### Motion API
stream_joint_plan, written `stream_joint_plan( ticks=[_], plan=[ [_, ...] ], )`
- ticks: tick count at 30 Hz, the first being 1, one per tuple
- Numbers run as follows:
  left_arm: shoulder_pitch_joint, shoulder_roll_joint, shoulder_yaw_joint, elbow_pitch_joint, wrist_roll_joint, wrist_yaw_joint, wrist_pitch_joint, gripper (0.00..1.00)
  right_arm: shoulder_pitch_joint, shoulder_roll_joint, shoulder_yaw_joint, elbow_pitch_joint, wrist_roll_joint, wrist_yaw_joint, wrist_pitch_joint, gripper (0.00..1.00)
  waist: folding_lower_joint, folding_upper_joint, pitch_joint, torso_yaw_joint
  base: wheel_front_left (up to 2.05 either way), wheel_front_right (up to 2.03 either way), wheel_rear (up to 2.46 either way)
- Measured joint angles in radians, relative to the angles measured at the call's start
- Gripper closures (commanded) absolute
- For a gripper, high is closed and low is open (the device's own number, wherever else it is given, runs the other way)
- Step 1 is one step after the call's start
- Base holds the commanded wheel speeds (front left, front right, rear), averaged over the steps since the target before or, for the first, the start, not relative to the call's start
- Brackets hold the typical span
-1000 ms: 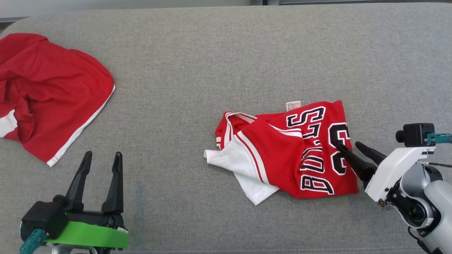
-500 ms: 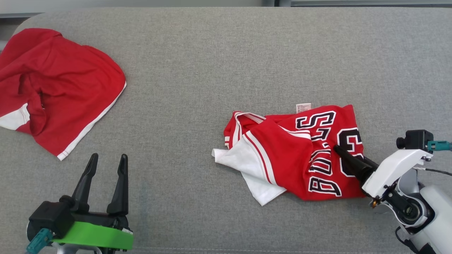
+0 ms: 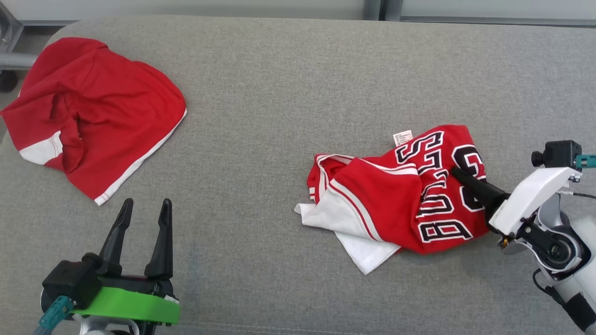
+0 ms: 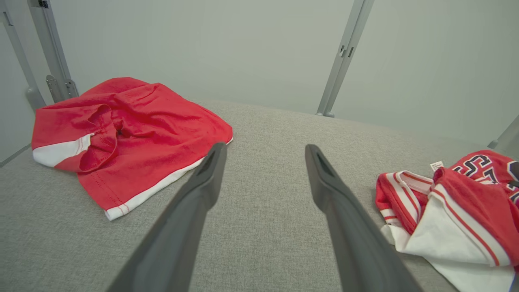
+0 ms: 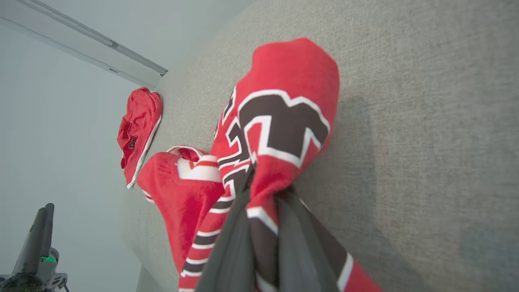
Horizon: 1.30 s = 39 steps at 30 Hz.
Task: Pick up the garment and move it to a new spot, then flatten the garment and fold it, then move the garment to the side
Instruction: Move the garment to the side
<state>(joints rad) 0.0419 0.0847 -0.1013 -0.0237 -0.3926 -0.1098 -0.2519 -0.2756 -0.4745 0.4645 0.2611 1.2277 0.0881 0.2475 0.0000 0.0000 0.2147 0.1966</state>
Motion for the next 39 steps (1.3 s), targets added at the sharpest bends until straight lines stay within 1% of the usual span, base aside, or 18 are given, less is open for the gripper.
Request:
stream_joint_plan(
  ticks=[6, 12, 21, 29, 34, 39],
  plan=[
    [0.000, -0.004, 0.003, 0.011, 0.000, 0.000, 0.000, 0.00, -0.058, -0.036, 0.030, -0.075, -0.031, 0.017, 0.038, 1.00, 0.0000, 0.0000, -0.026, -0.002, 0.00, 0.00, 0.00],
    [0.001, -0.007, 0.007, 0.014, 0.000, -0.002, 0.000, 0.00, -0.091, -0.052, 0.048, -0.150, -0.040, 0.025, 0.072, 1.00, 0.0000, 0.0000, -0.056, -0.013, 0.00, 0.00, 0.00],
    [0.002, -0.012, 0.006, 0.014, 0.000, -0.004, 0.000, 0.00, -0.093, -0.071, 0.050, -0.221, -0.037, 0.026, 0.097, 1.00, 0.0000, 0.0000, -0.077, -0.034, 0.00, 0.00, 0.00],
    [0.003, -0.014, 0.007, 0.014, 0.000, -0.005, 0.000, 0.00, -0.102, -0.091, 0.032, -0.232, -0.024, 0.026, 0.098, 1.00, 0.0000, 0.0000, -0.083, -0.041, 0.00, 0.00, 0.00],
    [0.004, -0.014, 0.014, 0.008, 0.000, -0.005, 0.000, 0.00, -0.102, -0.093, 0.017, -0.227, -0.003, 0.025, 0.100, 1.00, 0.0000, 0.0000, -0.077, -0.049, 0.00, 0.00, 0.00],
    [0.005, -0.016, 0.013, 0.000, 0.000, -0.005, 0.000, 0.00, -0.085, -0.105, -0.015, -0.199, 0.014, -0.006, 0.100, 1.00, 0.0000, 0.0000, -0.059, -0.059, 0.00, 0.00, 0.00]
  ],
)
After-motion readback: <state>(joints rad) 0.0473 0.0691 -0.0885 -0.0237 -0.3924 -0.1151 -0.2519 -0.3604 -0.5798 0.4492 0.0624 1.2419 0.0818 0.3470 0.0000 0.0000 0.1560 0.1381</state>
